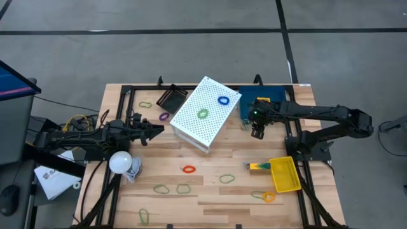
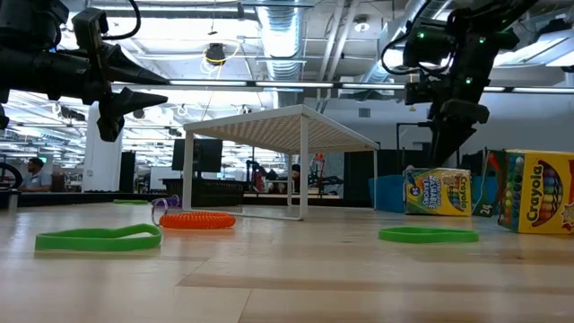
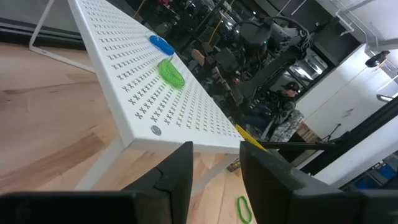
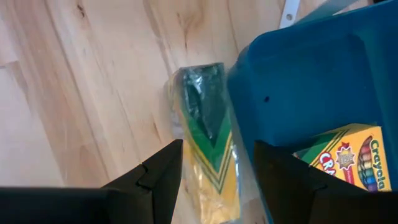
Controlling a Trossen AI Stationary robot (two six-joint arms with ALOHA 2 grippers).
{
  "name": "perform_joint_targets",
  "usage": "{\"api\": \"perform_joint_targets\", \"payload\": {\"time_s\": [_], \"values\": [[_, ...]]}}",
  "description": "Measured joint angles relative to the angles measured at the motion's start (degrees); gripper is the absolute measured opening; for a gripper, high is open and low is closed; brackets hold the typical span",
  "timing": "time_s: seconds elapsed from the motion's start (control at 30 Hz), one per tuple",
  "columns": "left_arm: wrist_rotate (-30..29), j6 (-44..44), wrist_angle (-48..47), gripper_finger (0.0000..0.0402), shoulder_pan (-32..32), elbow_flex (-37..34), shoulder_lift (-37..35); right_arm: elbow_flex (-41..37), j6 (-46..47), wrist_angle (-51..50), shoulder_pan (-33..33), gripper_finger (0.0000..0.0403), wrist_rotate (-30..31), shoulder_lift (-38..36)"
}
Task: Pick & Place Office Desk Supplies
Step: Put the yellow box of crayon into the blue bin
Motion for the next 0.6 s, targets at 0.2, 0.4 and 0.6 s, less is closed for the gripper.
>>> {"api": "perform_joint_targets", "payload": {"time_s": [0.2, 0.4, 0.6], "values": [[0.01, 0.16, 0.00, 0.0127, 0.00, 0.01, 0.00, 0.00, 0.00, 0.54, 0.00, 0.0191, -0.46, 0.00], [0.01, 0.31, 0.01, 0.0127, 0.00, 0.00, 0.00, -1.20, 0.01, 2.58, 0.31, 0.0191, -1.45, 0.00], [0.01, 0.34, 0.02, 0.0127, 0.00, 0.01, 0.00, -3.15, 0.94, 4.80, 0.17, 0.0191, -1.19, 0.02]]}}
